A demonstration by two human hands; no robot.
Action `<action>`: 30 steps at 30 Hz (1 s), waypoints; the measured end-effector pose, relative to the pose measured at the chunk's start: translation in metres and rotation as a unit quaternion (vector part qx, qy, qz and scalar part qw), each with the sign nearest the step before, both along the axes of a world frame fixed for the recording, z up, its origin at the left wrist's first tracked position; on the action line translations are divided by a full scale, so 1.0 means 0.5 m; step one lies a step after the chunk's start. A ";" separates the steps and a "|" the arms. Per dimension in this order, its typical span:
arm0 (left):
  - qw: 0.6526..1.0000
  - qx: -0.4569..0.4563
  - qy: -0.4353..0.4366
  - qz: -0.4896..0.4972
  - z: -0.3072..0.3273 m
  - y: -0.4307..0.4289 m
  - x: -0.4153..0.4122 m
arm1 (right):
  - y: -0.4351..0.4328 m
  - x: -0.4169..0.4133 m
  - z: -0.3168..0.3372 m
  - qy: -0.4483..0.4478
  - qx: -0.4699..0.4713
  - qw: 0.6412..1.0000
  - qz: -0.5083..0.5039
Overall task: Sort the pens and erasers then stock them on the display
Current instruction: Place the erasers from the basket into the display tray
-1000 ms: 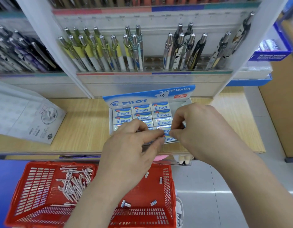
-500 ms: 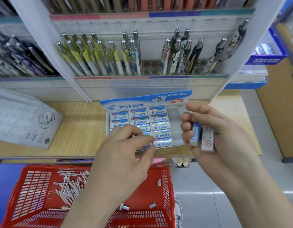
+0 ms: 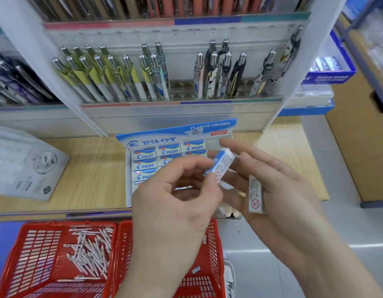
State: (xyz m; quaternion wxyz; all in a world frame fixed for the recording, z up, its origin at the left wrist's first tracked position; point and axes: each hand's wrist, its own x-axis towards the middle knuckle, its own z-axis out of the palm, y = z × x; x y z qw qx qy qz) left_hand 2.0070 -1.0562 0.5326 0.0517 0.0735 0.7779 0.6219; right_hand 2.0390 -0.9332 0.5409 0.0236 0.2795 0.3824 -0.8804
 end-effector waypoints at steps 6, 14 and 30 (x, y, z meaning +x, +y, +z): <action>0.986 -0.121 0.115 -0.017 0.001 0.008 0.006 | 0.004 0.007 0.001 -0.006 0.136 0.987 0.086; 0.985 -0.038 0.016 -0.169 0.014 -0.013 -0.027 | 0.060 0.014 -0.010 0.041 0.122 0.975 0.181; 0.923 -0.316 0.184 -0.123 -0.066 0.051 -0.113 | 0.074 -0.039 -0.077 -0.003 0.660 0.740 0.125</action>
